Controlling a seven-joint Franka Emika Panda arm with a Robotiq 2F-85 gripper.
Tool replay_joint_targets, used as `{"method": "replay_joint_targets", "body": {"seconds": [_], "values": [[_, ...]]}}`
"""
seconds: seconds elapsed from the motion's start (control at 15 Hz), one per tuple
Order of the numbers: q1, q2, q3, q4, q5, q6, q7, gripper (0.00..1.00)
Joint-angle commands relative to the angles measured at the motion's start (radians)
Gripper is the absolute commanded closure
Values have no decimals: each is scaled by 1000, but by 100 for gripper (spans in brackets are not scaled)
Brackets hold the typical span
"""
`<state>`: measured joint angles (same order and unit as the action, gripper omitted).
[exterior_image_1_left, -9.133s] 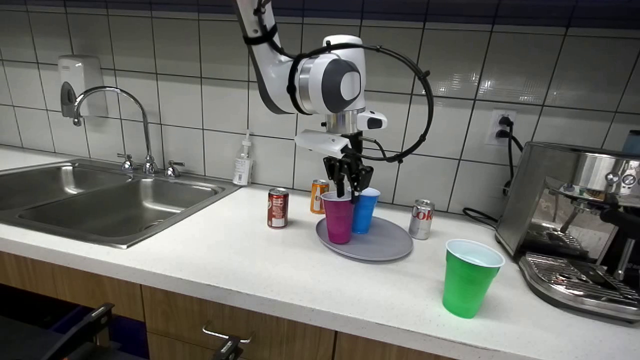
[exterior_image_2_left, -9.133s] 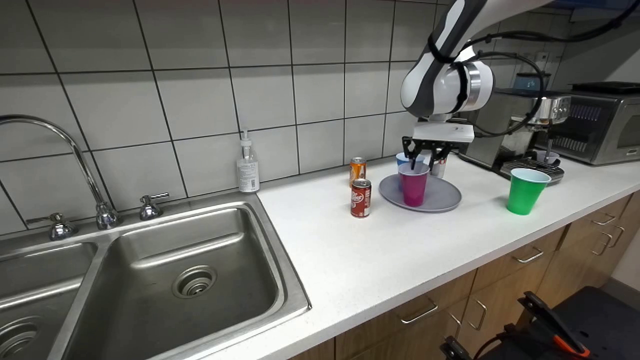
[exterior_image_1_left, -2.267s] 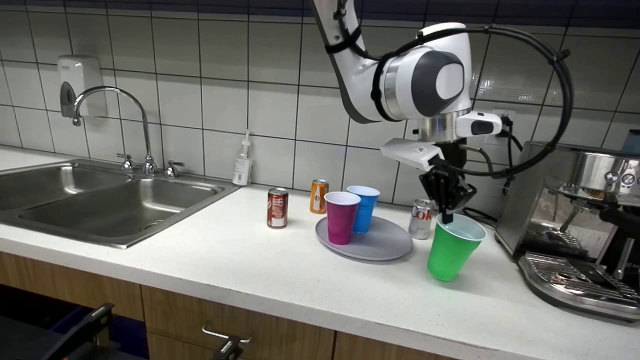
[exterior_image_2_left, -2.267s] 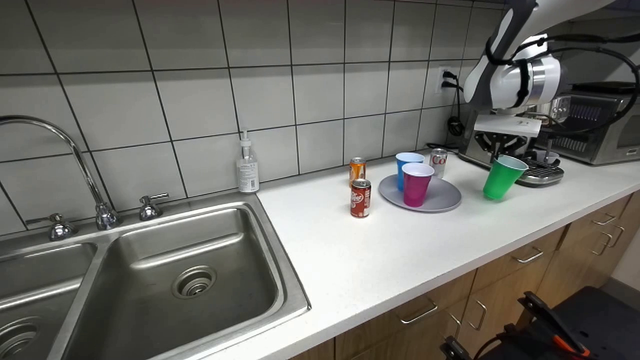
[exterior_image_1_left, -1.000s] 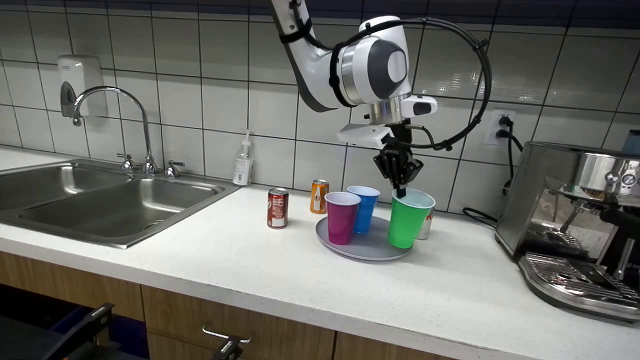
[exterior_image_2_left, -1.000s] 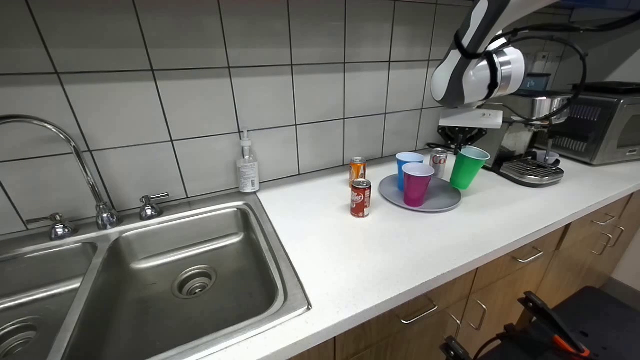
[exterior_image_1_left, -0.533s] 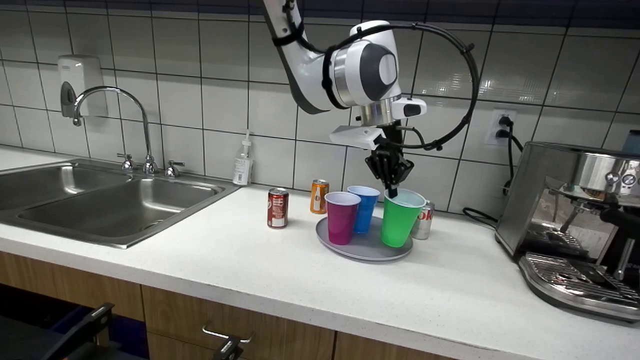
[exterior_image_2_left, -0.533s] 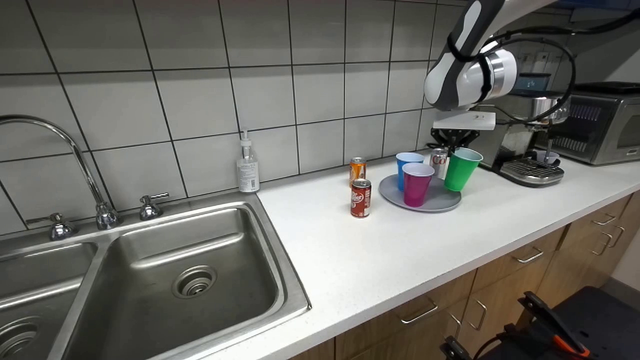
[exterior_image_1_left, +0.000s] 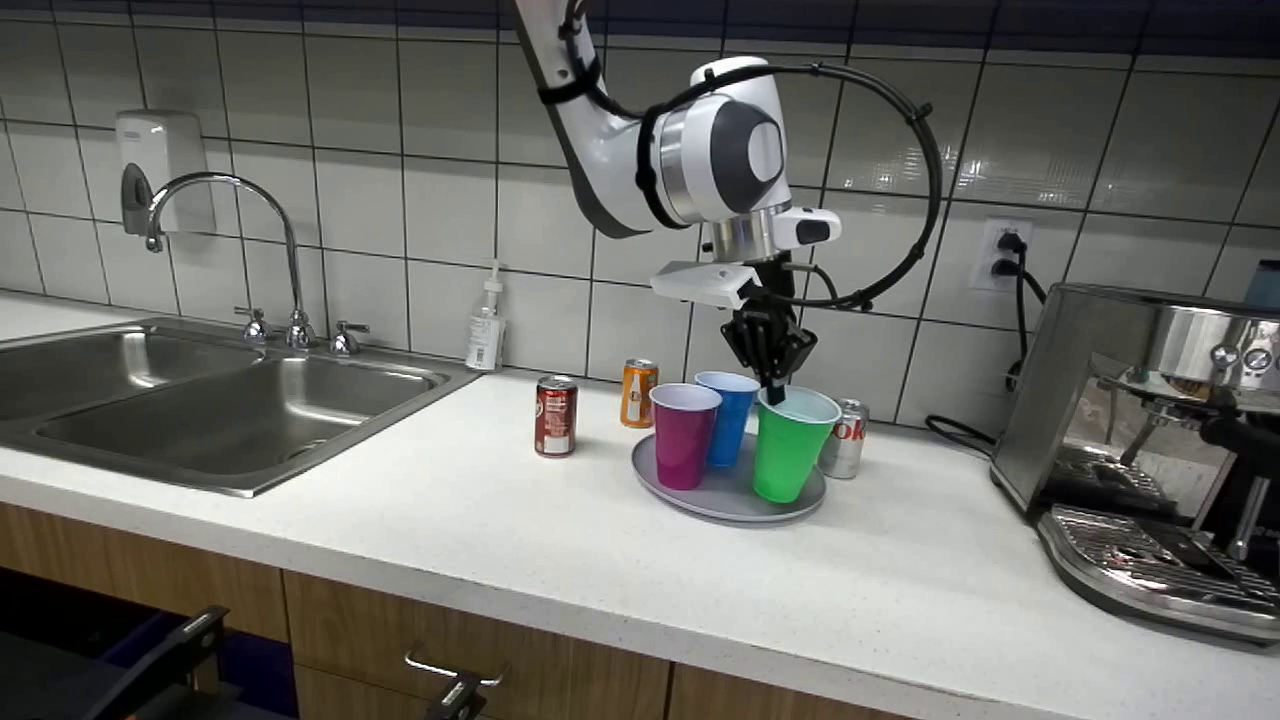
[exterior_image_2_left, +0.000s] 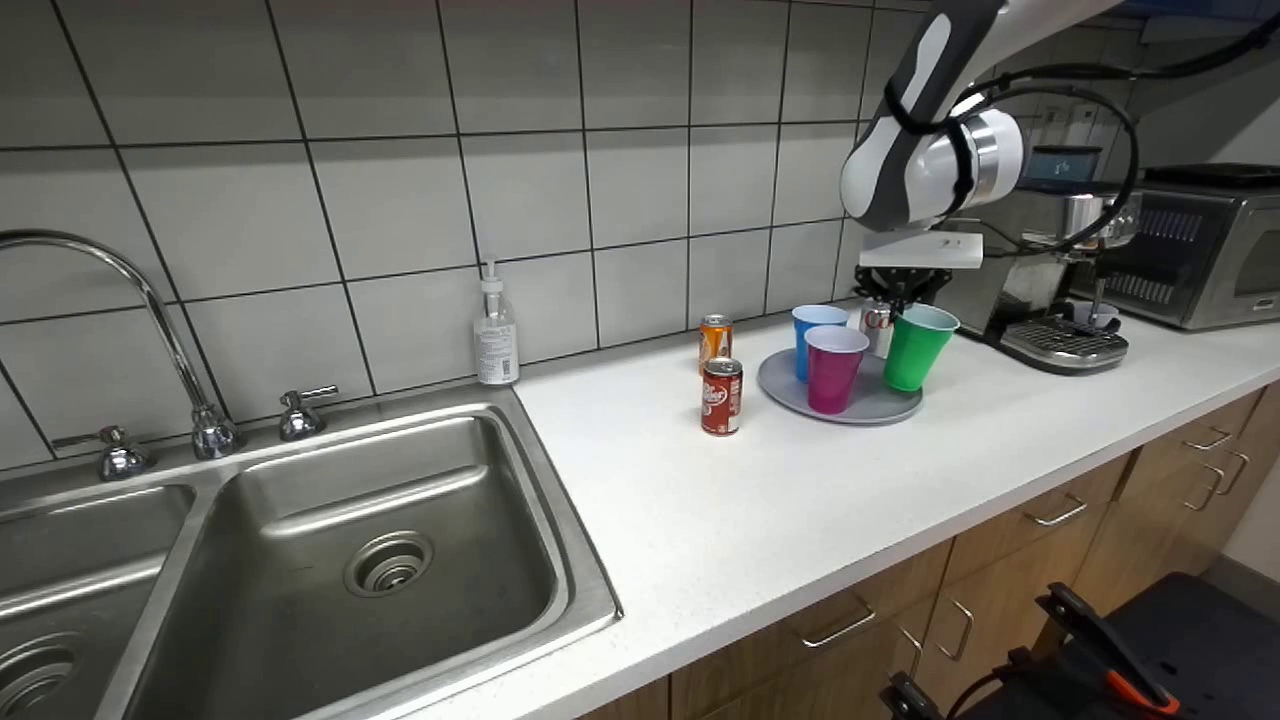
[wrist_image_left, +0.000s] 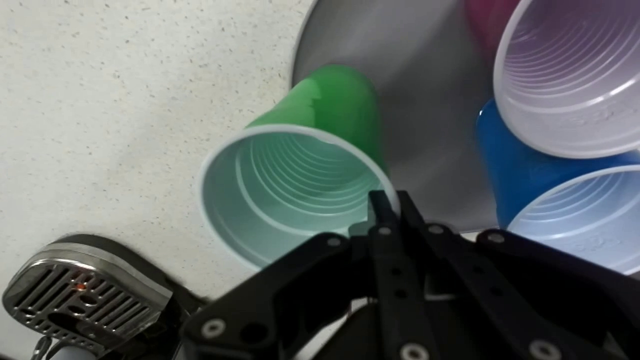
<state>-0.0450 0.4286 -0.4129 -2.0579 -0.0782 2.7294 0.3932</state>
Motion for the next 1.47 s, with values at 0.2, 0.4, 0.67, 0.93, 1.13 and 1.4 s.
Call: {"method": "replay_joint_targets", "body": {"seconds": [0.2,0.4,0.67,0.93,1.13,1.4], "values": [[-2,20,13,21,-16,-27,15,99],[-2,31,18,24,-14,-30,13,99],[-4,40,23,27,-9,-31,10,99],[-4,42,24,29,-9,-31,9,70],[-4,43,23,29,-9,-30,10,56],[-4,34,23,24,-7,-25,8,26]]}}
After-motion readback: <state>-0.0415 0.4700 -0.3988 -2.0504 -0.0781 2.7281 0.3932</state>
